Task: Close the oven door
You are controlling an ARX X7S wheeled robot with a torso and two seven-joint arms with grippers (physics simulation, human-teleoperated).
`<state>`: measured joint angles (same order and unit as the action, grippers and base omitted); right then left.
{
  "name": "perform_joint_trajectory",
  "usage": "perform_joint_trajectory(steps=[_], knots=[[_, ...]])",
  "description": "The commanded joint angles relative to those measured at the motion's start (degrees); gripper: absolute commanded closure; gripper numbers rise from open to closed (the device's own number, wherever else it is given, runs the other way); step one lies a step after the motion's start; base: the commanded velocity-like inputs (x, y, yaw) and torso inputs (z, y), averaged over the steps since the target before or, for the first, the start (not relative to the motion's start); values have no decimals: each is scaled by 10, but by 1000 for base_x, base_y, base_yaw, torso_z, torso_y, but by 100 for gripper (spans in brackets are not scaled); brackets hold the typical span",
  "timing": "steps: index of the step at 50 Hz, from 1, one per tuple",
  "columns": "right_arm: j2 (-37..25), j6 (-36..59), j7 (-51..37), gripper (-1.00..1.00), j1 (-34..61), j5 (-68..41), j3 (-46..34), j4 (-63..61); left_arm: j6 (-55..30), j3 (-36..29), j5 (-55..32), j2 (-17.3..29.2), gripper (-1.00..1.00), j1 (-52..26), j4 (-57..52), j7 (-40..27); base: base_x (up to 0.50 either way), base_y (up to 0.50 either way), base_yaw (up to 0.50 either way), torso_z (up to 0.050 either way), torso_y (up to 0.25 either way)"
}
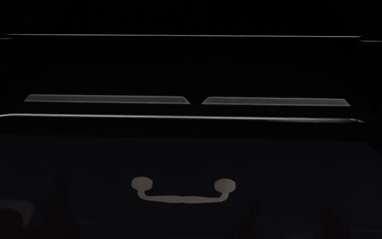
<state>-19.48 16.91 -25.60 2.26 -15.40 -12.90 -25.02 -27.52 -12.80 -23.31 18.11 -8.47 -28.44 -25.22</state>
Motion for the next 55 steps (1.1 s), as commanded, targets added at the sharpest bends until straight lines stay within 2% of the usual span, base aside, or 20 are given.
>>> perform_joint_trajectory(steps=[1, 2, 5, 11, 15, 18, 21, 24, 29, 37, 40, 49, 53, 55], knots=[[-27, 105, -21, -100, 23, -89, 68, -144, -142, 38, -83, 16, -100, -77, -110, -25, 0, 0, 0, 0, 0], [-24, 113, -16, -100, 27, -130, 90, -148, -153, 43, -89, 18, -100, -88, -114, -29, 0, 0, 0, 0, 0], [-41, 141, -31, -100, 43, -120, 88, -172, -182, 64, -120, 18, -100, -116, -128, -37, 0, 0, 0, 0, 0], [-59, 221, -58, -100, 100, -198, 132, -234, -271, 101, -188, 17, -100, -200, -170, -80, 0, 0, 0, 0, 0], [-72, 280, -83, -100, 157, -246, 149, -257, -318, 118, -232, 7, -100, -248, -182, -106, 0, 0, 0, 0, 0], [-80, 344, -106, -100, 244, -297, 156, -254, -359, 118, -259, -4, -100, -306, -177, -128, 0, 0, 0, 0, 3], [-80, 362, -113, -100, 296, -304, 151, -238, -355, 125, -267, -25, -100, -343, -128, -123, 0, 0, 0, 0, 0], [-75, 384, -120, -100, 355, -308, 136, -218, -346, 105, -243, -35, -100, -390, -80, -119, 0, 0, 0, 0, 0], [-68, 422, -115, -100, 463, -328, 117, -162, -359, 103, -242, -43, -100, -466, -31, -123, 0, 0, 0, 0, 0], [-70, 429, -78, -100, 567, -296, 59, -73, -350, 59, -204, -44, -100, -548, 37, -110, 0, 0, 0, 0, 0], [-58, 421, -56, -100, 618, -288, 49, -10, -317, 2, -147, -43, -100, -598, 102, -95, 0, 0, 0, 0, 0], [-30, 402, -15, -100, 724, -245, 1, 140, -251, -28, -98, -75, -100, -724, 335, -35, 0, 0, 0, 0, 0], [-4, 335, 44, -100, 795, -193, -43, 302, -194, -56, -58, -94, -100, -817, 511, 14, 0, 0, 0, 0, 0], [8, 298, 66, -100, 829, -165, -62, 380, -175, -68, -42, -99, -100, -855, 560, 27, 0, 0, 0, 0, 0]])
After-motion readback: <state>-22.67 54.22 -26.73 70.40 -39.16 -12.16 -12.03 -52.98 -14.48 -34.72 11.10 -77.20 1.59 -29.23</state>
